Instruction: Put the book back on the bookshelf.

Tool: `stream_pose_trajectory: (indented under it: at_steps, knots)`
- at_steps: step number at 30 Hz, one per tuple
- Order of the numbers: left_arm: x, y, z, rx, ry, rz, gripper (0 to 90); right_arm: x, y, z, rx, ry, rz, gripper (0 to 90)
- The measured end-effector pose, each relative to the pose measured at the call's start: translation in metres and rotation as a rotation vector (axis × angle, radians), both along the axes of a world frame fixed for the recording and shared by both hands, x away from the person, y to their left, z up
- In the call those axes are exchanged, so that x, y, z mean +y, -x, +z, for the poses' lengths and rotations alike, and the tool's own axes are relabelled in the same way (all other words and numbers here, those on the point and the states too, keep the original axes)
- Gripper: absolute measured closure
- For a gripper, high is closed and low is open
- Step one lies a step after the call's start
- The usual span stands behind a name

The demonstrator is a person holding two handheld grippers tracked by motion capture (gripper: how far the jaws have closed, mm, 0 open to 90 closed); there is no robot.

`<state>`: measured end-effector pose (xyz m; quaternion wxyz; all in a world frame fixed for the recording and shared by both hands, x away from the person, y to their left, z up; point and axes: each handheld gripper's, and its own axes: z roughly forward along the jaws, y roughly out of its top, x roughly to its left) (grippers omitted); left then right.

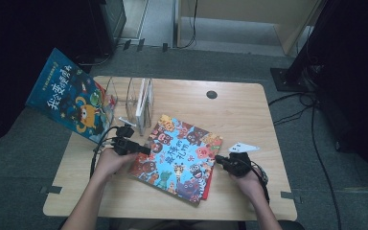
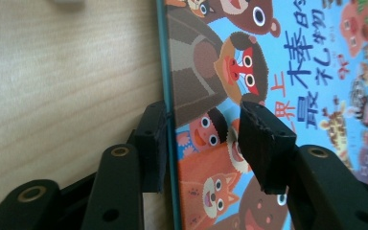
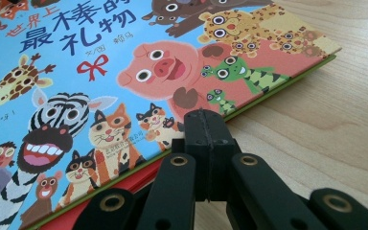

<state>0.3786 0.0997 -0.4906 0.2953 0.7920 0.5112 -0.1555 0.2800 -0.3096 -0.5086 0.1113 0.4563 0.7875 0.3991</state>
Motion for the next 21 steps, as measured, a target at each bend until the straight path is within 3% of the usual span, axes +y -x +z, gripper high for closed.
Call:
stream_pose_trajectory:
  at_steps: [3,8,11,14,19,21]
  knots:
    - [0.001,0.003,0.005,-0.001,0.002,0.001,55.3,0.0,-0.001,-0.001,0.005,-0.015,-0.001,90.0]
    - [0.013,0.011,0.032,-0.02,0.119,0.015,57.5,0.0,-0.001,-0.001,0.002,-0.017,-0.001,90.0]
    - [0.014,0.017,0.051,-0.05,0.114,-0.004,57.4,0.004,-0.002,-0.002,-0.008,-0.015,0.004,90.0]
    - [0.014,0.02,0.064,-0.054,0.122,-0.01,57.3,0.008,-0.003,-0.002,-0.023,-0.005,0.011,90.0]
    - [0.0,0.017,0.071,0.011,0.146,-0.067,56.5,0.011,-0.006,-0.003,-0.019,-0.025,0.02,90.0]
    - [-0.006,0.015,0.076,0.011,0.136,-0.073,56.8,0.014,-0.007,-0.004,-0.026,-0.026,0.036,90.0]
